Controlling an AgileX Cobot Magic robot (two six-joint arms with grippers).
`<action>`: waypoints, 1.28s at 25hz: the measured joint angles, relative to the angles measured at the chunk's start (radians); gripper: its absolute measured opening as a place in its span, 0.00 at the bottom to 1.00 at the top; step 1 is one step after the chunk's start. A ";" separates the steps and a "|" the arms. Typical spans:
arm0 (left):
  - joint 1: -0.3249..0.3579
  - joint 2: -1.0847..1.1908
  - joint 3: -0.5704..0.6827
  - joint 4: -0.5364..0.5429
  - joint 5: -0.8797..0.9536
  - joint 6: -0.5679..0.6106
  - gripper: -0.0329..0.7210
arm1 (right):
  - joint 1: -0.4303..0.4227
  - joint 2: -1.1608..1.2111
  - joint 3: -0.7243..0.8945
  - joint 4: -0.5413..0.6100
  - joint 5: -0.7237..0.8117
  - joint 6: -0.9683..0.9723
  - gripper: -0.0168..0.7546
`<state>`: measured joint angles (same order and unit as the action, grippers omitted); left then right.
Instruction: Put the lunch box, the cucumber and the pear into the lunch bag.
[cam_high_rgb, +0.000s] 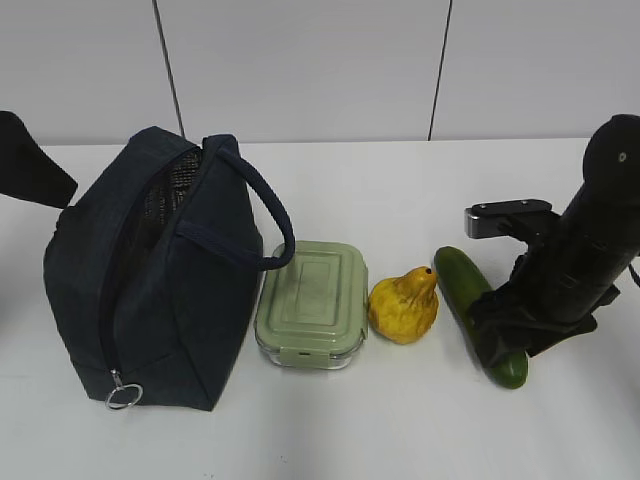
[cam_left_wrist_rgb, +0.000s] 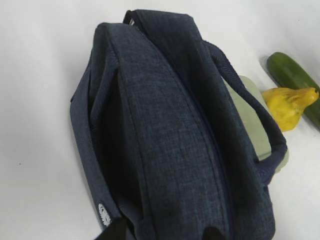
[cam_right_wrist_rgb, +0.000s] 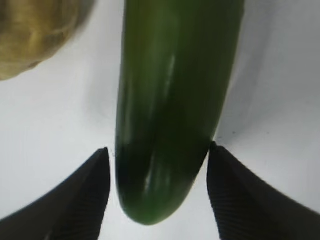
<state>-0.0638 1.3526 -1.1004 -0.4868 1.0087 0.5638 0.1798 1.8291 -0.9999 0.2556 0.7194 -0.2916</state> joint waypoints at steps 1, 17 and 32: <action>0.000 0.000 0.000 0.000 0.000 0.000 0.43 | 0.001 0.007 -0.001 0.005 -0.006 0.000 0.64; 0.000 0.000 0.000 0.000 -0.004 0.000 0.43 | 0.002 0.009 -0.012 0.023 -0.028 0.002 0.47; 0.000 0.000 0.000 0.023 0.047 -0.004 0.43 | 0.093 -0.212 -0.215 0.311 0.076 -0.149 0.47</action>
<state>-0.0638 1.3526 -1.1004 -0.4641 1.0559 0.5602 0.2733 1.6167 -1.2150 0.5664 0.7956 -0.4408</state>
